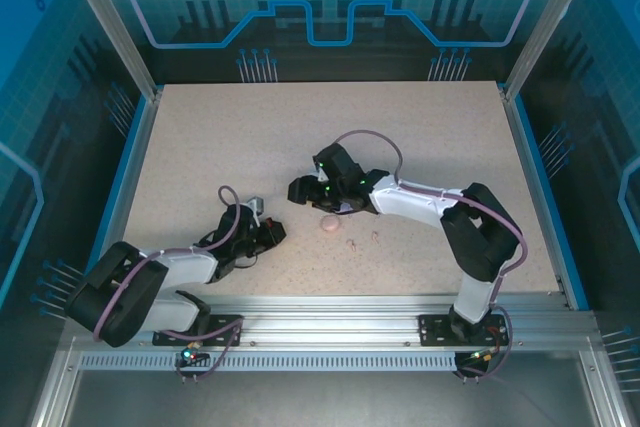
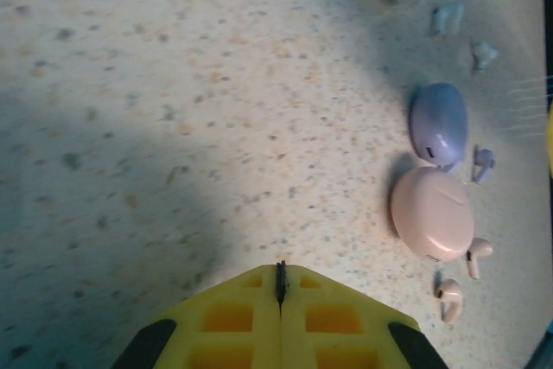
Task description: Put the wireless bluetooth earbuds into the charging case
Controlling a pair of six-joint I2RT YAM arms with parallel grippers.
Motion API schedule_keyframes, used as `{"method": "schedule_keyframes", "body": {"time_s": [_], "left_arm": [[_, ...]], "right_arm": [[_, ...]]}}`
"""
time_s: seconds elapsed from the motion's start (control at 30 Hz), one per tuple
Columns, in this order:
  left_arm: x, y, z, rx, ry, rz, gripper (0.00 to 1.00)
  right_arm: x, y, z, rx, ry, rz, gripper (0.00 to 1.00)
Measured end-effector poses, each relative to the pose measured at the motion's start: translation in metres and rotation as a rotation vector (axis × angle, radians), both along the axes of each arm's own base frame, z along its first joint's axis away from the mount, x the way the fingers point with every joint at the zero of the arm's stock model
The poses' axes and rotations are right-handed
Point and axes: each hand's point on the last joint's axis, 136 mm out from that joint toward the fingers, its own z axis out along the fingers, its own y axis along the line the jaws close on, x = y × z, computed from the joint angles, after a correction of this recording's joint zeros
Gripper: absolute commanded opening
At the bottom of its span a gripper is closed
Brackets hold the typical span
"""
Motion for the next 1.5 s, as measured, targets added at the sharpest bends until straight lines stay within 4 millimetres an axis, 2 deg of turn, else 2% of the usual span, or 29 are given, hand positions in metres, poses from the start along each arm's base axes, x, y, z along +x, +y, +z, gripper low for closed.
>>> {"method": "schedule_keyframes", "body": {"time_s": [0.13, 0.3, 0.53, 0.63, 0.67, 0.83, 0.93, 1.1, 1.37, 1.5], "left_arm": [[-0.002, 0.007, -0.001, 0.020, 0.008, 0.034, 0.01], [-0.002, 0.012, 0.013, 0.025, -0.021, 0.053, 0.20], [0.015, 0.009, 0.052, 0.031, -0.084, 0.061, 0.76], [0.023, 0.006, 0.070, 0.026, -0.116, 0.059, 0.95], [0.025, 0.005, 0.074, 0.022, -0.120, 0.061, 0.98], [0.029, 0.003, 0.087, 0.037, -0.135, 0.046, 0.99], [0.030, 0.003, 0.090, 0.040, -0.136, 0.044, 0.99], [0.028, 0.004, 0.095, 0.042, -0.146, 0.040, 0.99], [0.032, 0.002, 0.111, 0.036, -0.180, 0.036, 0.99], [0.032, 0.002, 0.112, 0.035, -0.182, 0.038, 0.99]], "right_arm": [[-0.005, -0.009, -0.015, -0.067, 0.038, -0.026, 0.64], [-0.010, -0.030, -0.026, -0.182, 0.052, -0.049, 0.68], [-0.018, -0.067, -0.014, -0.369, 0.017, -0.026, 0.82], [-0.023, -0.084, -0.015, -0.428, 0.011, -0.025, 0.84], [-0.024, -0.090, -0.017, -0.442, 0.013, -0.028, 0.84], [-0.031, -0.125, -0.034, -0.512, 0.069, -0.063, 0.84], [-0.038, -0.130, -0.043, -0.528, 0.094, -0.055, 0.84], [-0.045, -0.124, -0.047, -0.515, 0.113, -0.040, 0.84], [-0.061, -0.103, -0.077, -0.523, 0.180, 0.008, 0.83], [-0.064, -0.088, -0.081, -0.512, 0.197, 0.022, 0.83]]}}
